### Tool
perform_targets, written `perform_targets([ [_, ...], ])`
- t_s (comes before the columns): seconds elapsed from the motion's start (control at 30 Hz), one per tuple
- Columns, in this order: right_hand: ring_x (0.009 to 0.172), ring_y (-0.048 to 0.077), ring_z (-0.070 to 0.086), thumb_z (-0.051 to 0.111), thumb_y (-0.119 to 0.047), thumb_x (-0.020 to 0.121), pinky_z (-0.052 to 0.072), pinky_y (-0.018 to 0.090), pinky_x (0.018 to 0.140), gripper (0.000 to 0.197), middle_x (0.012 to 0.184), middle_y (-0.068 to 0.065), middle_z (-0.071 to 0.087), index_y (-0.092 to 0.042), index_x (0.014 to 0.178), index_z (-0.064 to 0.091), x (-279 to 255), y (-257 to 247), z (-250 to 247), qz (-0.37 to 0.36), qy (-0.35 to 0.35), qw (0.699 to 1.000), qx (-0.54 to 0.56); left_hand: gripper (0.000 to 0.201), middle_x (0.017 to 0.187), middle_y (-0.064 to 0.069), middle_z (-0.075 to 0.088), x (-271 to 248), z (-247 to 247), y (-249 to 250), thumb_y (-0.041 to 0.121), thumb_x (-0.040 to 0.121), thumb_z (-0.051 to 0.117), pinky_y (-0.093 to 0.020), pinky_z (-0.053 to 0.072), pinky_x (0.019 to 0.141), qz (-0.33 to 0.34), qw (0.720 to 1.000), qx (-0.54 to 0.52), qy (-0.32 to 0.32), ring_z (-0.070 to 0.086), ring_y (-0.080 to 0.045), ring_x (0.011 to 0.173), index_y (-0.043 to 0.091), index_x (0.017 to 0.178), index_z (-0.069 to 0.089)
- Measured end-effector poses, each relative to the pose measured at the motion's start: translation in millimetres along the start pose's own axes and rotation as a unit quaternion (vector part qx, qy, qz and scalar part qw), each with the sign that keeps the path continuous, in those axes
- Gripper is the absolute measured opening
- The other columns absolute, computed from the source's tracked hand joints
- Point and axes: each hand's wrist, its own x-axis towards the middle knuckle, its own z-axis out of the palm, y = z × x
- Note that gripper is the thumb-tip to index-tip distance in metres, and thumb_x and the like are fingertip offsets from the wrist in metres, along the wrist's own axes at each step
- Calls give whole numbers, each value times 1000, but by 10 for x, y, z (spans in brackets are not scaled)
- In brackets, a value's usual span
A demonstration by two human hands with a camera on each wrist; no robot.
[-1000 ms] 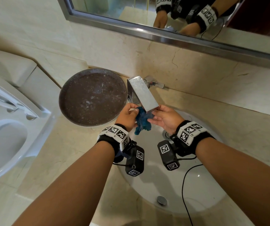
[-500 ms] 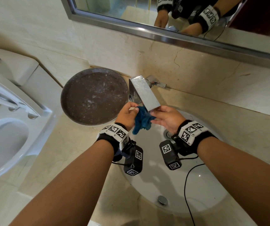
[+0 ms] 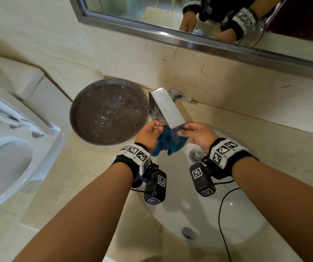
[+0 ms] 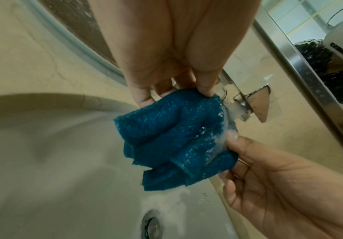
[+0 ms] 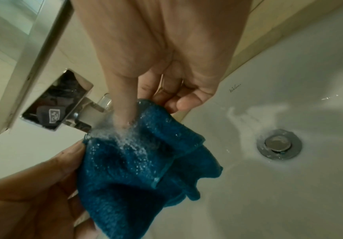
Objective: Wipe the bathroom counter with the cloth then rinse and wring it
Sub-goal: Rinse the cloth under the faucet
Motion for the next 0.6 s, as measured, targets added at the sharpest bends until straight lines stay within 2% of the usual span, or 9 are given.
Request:
perform_targets([
  [0.1, 77, 2, 56, 68, -18, 83, 35, 18, 63, 8, 82, -9, 64, -25, 83, 63, -4, -2, -5, -2, 6, 1000, -18, 26, 81, 0, 58, 16, 0, -12, 7, 96, 45, -47, 46, 90, 5, 1000, 2, 0, 52, -22, 84, 25, 80, 56],
  [0.2, 75, 1, 54, 67, -18, 84, 35, 18, 62, 6, 82, -8, 63, -21, 85, 62, -2, 0, -13, -7, 3, 1000, -29, 26, 80, 1, 58, 22, -2, -16, 7, 96, 44, -46, 47, 88, 4, 1000, -3, -3, 52, -19, 81, 24, 80, 56],
  [0.3, 78, 2, 56, 66, -19, 84, 36, 19, 63, 7, 83, -8, 63, -24, 82, 62, 1, -9, -3, -1, -5, 1000, -17, 26, 81, 0, 59, 34, -11, -38, 7, 96, 44, -44, 48, 87, -1, 1000, -10, -4, 54, -19, 80, 23, 81, 57],
  [0.4, 94, 11, 58, 65, -22, 85, 41, 26, 77, 5, 94, -4, 66, -23, 90, 64, 26, 6, -3, 17, -23, 1000, 2, 25, 80, 0, 59, 42, -12, -77, 8, 96, 45, -43, 47, 86, -5, 1000, -17, 2, 53, -20, 80, 24, 81, 56],
  [0.5, 107, 14, 56, 62, -22, 88, 42, 34, 96, 19, 109, 2, 65, -16, 105, 63, 40, 16, 9, 41, -40, 998, 34, 25, 78, 0, 58, 47, 1, -107, 8, 96, 45, -40, 45, 83, -5, 1000, -21, 8, 51, -19, 78, 24, 80, 55],
  [0.6, 101, 16, 59, 58, -20, 90, 45, 37, 94, 6, 102, 1, 65, -18, 95, 62, 37, 22, 55, 67, -52, 992, 98, 25, 78, -1, 57, 51, 9, -125, 9, 96, 45, -40, 46, 81, -10, 1000, -24, 11, 51, -22, 79, 24, 79, 54],
])
